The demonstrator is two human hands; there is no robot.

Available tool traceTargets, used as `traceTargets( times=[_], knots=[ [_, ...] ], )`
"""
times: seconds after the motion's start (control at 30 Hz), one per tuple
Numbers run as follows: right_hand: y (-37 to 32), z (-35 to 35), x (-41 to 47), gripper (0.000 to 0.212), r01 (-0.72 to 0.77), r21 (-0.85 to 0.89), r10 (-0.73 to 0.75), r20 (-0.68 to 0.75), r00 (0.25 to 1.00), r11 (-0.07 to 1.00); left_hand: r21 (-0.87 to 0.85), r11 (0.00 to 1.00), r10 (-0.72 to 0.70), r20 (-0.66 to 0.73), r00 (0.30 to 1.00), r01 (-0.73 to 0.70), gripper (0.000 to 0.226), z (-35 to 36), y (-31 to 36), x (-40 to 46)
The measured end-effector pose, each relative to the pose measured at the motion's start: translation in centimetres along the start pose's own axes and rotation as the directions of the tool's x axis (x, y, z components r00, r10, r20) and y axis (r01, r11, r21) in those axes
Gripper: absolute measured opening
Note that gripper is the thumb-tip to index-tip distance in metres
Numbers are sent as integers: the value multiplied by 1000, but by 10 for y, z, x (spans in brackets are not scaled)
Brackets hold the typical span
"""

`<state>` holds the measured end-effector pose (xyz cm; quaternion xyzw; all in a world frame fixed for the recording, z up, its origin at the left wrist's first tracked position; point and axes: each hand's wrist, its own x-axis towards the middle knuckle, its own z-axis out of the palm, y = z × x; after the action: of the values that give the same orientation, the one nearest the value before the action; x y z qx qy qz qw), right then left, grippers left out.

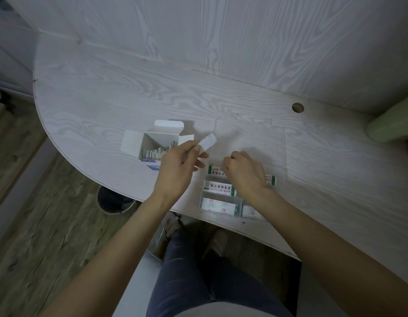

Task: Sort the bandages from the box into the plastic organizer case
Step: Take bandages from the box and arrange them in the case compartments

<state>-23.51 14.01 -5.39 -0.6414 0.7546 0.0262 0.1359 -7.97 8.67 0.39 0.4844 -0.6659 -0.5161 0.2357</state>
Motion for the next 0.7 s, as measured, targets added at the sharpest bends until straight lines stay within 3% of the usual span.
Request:
traceTargets(
  times=[0.07, 0.1, 0.17, 0.2, 0.23, 0.27, 0.33, 0.57, 0.7],
  knots=[
    [1, -10, -2, 26, -107, 332, 137, -68, 988, 937, -3, 1000, 16, 25, 1000, -15, 25, 2, -2, -1],
    [3, -18, -2, 29, -161, 538, 215, -38, 976, 828, 12, 1000, 27, 44, 999, -27, 26, 4, -3, -1],
    [11, -38, -2, 36, -268, 859, 272, 158, 949, 437, 108, 992, 58, 91, 994, -67, 28, 9, -7, 0],
    [16, -47, -3, 38, -317, 915, 226, 263, 938, 249, 186, 977, 81, 121, 989, -103, 29, 13, -8, 1],
    [21, -54, -4, 35, -343, 930, 163, 321, 933, 133, 258, 956, 103, 152, 983, -140, 31, 17, -8, 2],
    [25, -58, -5, 25, -341, 934, 113, 329, 937, 106, 309, 936, 113, 185, 976, -167, 32, 21, -8, 3],
    [33, -60, -7, 8, -302, 933, 95, 288, 953, 197, 354, 915, 112, 239, 965, -193, 34, 29, -6, 5],
    [42, -29, -16, 11, -339, 794, 312, 198, 929, 504, 494, 834, 70, 351, 934, -248, 27, 55, -14, 22],
    [34, -12, -16, 11, -359, 666, 336, 170, 927, 654, 640, 703, 22, 415, 910, -309, 35, 63, -25, 41]
  ],
)
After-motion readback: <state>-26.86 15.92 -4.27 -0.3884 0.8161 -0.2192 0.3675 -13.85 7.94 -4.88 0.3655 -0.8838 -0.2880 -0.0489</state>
